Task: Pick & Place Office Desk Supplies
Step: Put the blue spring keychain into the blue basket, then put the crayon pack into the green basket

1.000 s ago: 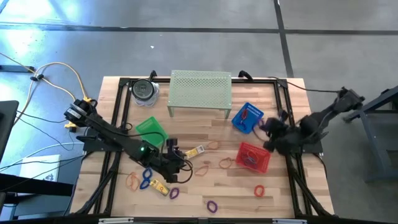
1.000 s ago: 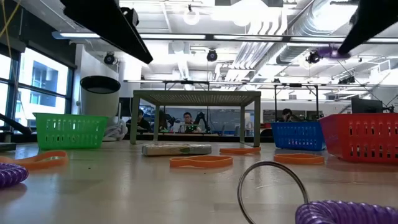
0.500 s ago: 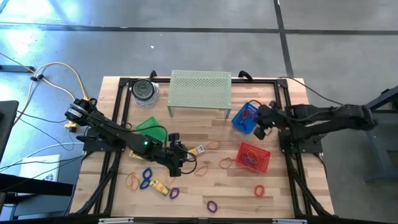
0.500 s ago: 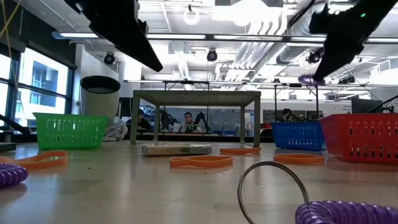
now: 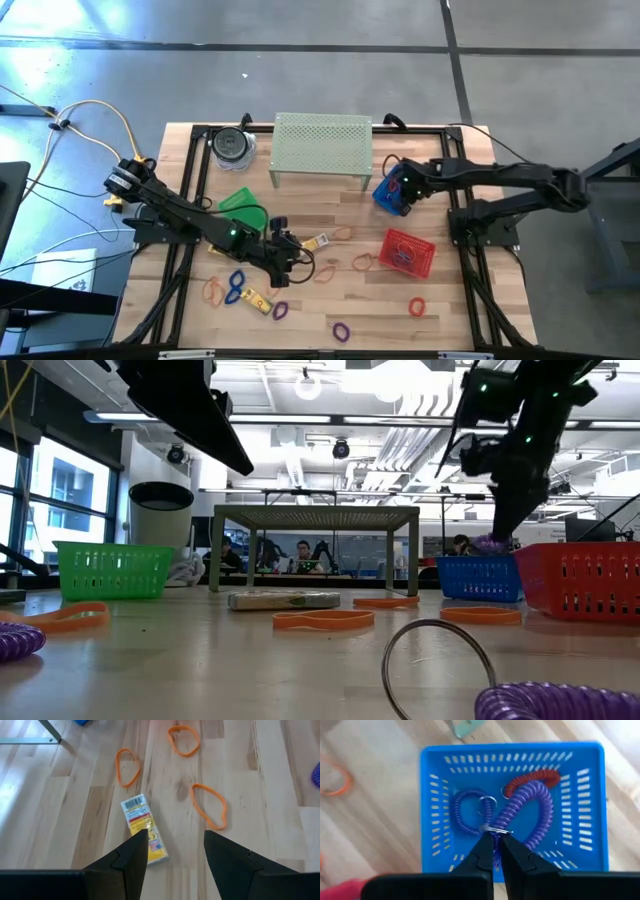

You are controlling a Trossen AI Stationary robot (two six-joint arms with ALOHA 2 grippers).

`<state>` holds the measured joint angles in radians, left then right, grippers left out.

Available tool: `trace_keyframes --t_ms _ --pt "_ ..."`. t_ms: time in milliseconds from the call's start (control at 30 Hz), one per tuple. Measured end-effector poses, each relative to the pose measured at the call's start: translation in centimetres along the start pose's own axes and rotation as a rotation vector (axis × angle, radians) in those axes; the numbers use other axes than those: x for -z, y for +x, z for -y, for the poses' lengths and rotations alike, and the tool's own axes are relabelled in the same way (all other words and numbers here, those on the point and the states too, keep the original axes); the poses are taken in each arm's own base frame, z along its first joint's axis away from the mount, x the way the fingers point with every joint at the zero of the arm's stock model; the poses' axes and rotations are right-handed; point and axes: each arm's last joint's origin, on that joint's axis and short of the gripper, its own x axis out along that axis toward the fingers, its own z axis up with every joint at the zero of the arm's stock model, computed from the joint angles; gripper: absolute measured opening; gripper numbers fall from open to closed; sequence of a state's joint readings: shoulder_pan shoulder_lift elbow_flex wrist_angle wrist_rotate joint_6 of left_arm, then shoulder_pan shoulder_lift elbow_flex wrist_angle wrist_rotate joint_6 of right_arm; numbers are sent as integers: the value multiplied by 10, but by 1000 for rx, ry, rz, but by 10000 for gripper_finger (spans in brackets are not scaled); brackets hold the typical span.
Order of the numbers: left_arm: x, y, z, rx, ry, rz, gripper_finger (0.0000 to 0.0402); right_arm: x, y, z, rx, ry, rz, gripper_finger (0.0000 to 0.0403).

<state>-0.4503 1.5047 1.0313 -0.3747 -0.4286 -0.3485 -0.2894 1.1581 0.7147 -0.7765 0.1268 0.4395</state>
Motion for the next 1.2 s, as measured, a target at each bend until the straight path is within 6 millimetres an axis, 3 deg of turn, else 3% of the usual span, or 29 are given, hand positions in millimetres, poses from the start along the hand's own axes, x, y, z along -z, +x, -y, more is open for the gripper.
trace_keyframes --t_ms 267,567,867,1200 --pt "1 0 0 1 4 -9 184 -4 15 1 42 45 -45 86" --pt "0 1 -1 -2 20 -9 184 -7 8 2 60 50 40 207" --pt "1 1 -1 -1 47 -10 184 4 -32 3 -124 67 160 226" --pt "1 0 -1 -1 12 -14 184 31 -85 -13 -301 -57 456 226"
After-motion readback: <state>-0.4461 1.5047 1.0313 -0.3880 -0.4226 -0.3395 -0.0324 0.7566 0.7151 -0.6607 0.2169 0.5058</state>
